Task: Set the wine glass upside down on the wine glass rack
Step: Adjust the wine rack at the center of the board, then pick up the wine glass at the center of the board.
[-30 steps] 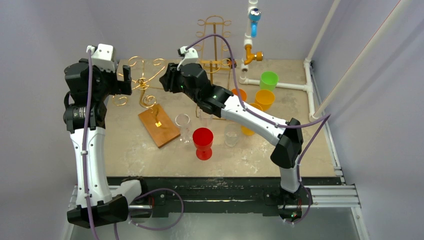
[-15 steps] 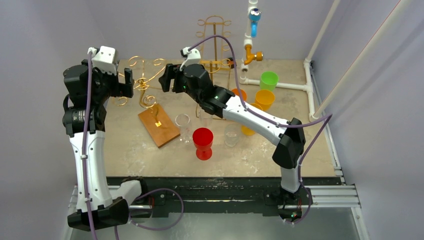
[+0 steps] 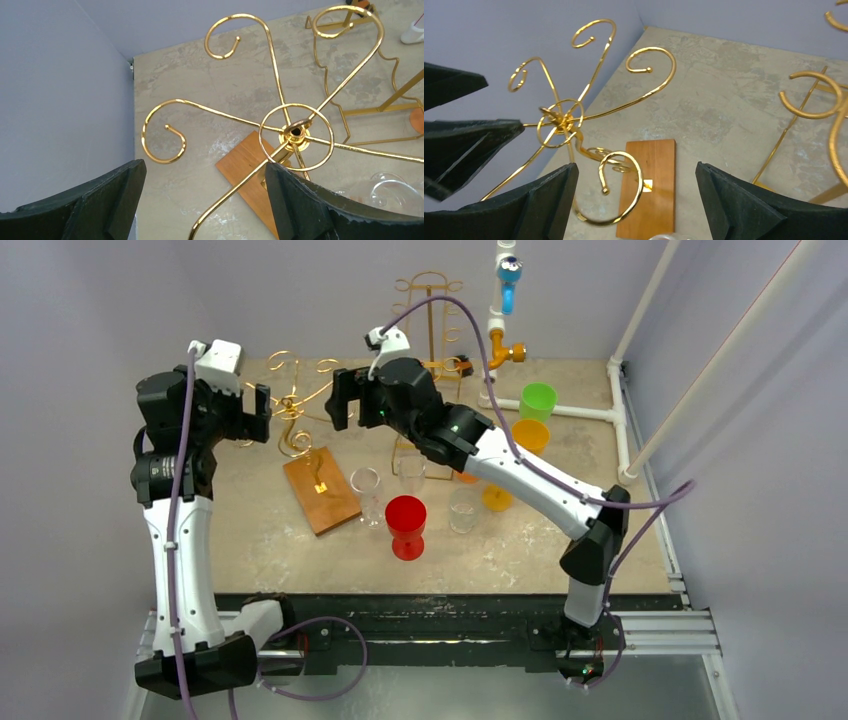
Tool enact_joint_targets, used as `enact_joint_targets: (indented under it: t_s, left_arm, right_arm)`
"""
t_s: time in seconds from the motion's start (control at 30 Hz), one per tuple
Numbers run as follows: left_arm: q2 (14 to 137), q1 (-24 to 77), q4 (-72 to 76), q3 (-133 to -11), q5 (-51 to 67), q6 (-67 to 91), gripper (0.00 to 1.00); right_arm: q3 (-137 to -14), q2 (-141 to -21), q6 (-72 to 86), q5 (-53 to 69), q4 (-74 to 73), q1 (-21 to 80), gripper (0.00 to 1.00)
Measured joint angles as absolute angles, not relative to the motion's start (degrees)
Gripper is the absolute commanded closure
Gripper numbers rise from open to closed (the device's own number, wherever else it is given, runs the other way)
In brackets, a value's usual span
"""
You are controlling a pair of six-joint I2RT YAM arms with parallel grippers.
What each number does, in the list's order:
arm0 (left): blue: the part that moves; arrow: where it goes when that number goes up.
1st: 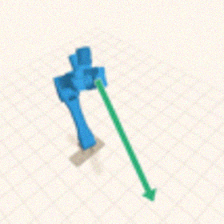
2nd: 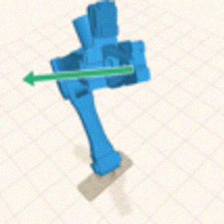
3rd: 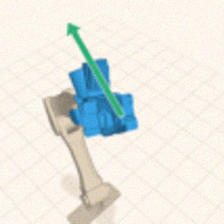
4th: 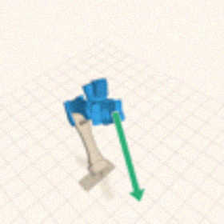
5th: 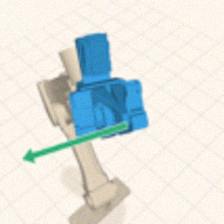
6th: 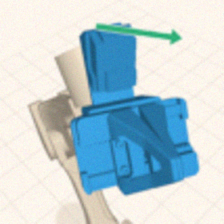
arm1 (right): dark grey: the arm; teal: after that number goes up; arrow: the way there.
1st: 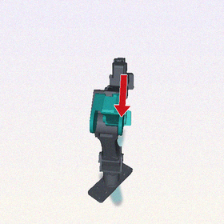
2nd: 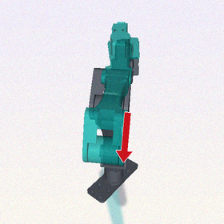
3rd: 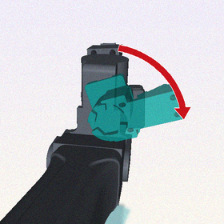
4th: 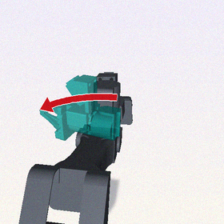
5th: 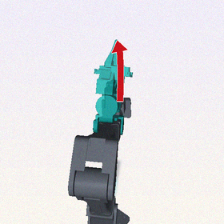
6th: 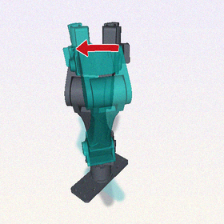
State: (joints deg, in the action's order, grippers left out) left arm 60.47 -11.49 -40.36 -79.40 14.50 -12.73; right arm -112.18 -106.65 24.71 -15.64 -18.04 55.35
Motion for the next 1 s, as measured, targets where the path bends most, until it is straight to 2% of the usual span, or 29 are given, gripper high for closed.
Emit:
enact_joint_targets:
  t_s: [0.33, 0.63, 0.77, 1.0]
  left_arm:
    - [63.55, -11.49, -40.80, -88.79, 14.48, -12.84, 0.00]
    - [67.53, -11.49, -43.68, -98.32, 17.78, -11.38, 0.00]
    - [68.10, -11.49, -44.97, -98.67, 20.75, -10.31, 0.00]
    - [68.12, -11.49, -47.13, -98.52, 23.00, -10.33, 0.00]
  right_arm:
    - [-112.49, -94.96, 22.83, -15.70, -23.51, 55.77, 0.03]
    - [-90.74, -82.89, 22.13, -18.85, -28.23, 55.81, 0.18]
    - [-85.45, -82.83, 22.50, -19.00, -30.94, 55.59, 0.25]
    - [-85.49, -87.79, 22.65, -19.03, -31.24, 55.44, 0.34]
